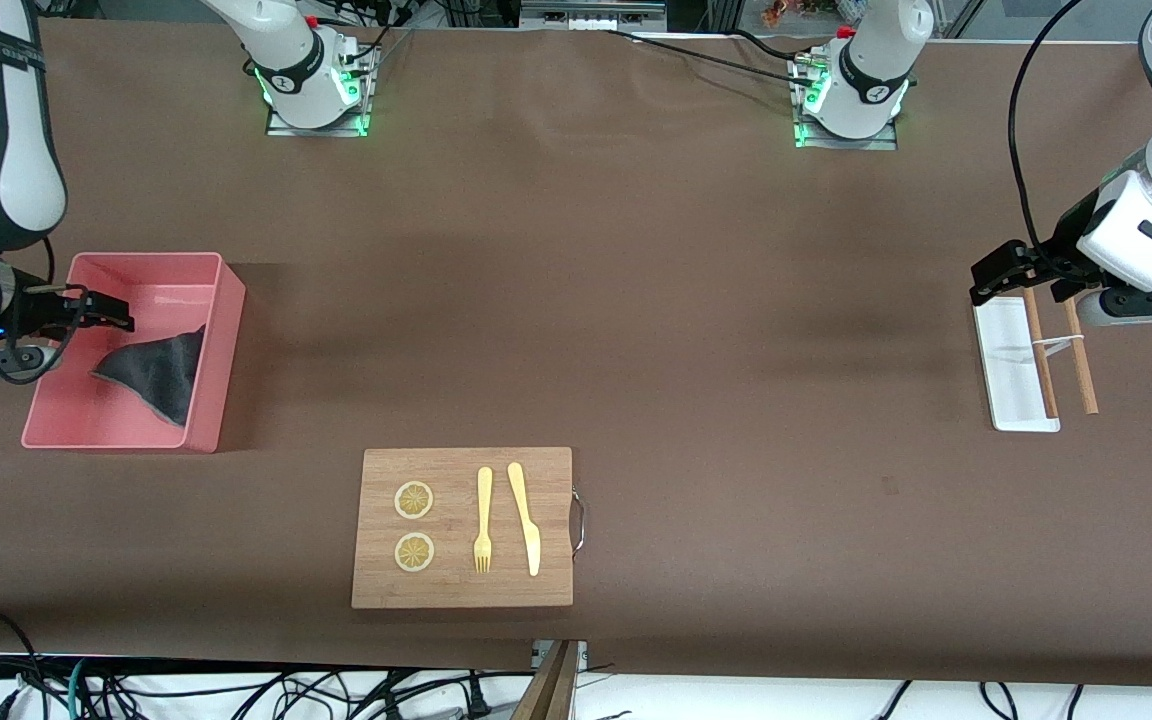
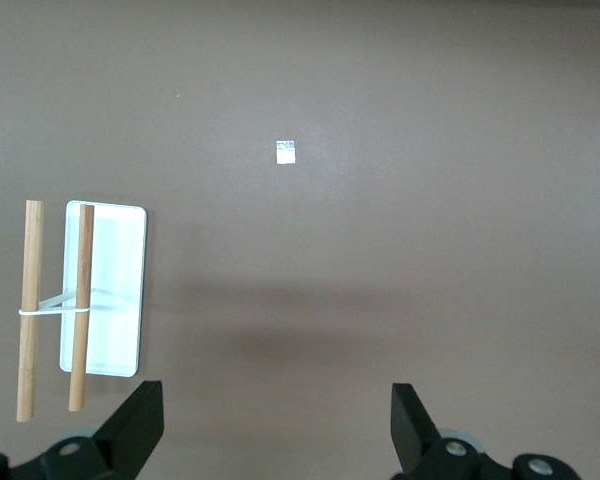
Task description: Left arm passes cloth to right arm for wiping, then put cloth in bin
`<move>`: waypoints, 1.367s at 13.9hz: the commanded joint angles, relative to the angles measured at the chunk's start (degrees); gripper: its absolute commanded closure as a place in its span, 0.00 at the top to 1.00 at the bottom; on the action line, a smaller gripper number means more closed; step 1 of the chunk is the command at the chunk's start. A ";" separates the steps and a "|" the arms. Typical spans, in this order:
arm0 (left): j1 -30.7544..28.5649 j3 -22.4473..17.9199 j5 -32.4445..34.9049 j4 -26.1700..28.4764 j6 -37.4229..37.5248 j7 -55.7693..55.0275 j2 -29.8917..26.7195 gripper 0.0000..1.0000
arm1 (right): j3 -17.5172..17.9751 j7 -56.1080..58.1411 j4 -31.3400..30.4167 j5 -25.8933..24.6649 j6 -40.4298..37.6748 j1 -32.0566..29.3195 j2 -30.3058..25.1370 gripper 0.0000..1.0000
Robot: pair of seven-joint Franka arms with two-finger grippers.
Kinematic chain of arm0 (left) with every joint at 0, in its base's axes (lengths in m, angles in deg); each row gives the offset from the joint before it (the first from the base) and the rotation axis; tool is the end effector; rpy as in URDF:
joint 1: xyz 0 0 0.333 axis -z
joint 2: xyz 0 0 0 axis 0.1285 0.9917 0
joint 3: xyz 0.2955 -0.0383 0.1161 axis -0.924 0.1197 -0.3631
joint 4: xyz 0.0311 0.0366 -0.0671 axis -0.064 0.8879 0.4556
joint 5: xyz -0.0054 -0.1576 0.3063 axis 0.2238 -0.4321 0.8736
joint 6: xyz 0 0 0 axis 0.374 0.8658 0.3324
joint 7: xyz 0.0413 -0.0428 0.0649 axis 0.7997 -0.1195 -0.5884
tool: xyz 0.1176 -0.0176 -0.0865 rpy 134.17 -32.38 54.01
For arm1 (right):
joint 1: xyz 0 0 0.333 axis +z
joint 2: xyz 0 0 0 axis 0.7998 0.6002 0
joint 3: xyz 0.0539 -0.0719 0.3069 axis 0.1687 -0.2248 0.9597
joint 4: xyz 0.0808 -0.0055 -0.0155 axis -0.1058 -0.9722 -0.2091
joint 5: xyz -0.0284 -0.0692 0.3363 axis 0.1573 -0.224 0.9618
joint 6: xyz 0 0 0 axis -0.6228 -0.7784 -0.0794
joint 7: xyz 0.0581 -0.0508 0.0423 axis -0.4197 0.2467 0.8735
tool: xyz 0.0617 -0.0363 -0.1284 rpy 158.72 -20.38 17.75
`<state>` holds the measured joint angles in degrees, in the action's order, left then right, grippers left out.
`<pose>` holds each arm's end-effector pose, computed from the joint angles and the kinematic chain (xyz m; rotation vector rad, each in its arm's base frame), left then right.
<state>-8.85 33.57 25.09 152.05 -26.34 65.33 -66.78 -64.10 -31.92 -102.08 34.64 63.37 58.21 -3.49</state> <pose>0.5258 -0.0285 0.5325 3.1138 0.1317 0.0168 0.5516 -0.0944 0.4123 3.1218 0.2857 -0.1813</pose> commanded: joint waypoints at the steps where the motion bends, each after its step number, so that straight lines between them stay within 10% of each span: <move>1: -0.46 -0.25 -1.74 -0.87 0.39 2.63 0.26 1.00 | 0.11 -2.11 7.35 -0.11 -8.08 2.37 -0.53 1.00; 8: -0.38 -0.25 -1.66 -0.87 0.39 2.72 0.26 1.00 | 1.25 -7.38 9.04 -0.55 -20.30 5.01 -12.03 1.00; 15: -0.38 -0.16 -1.74 -0.96 0.21 2.63 0.96 1.00 | 1.87 -8.96 13.96 0.06 -22.60 5.36 -11.87 1.00; 19: -0.46 -0.34 -1.74 -0.96 0.04 2.63 1.32 1.00 | 12.83 -21.00 14.05 -0.55 -25.24 0.82 -11.87 1.00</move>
<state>-8.88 33.32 24.93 152.05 -26.36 66.42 -65.92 -57.02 -49.00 -89.70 34.65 39.87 62.73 -15.92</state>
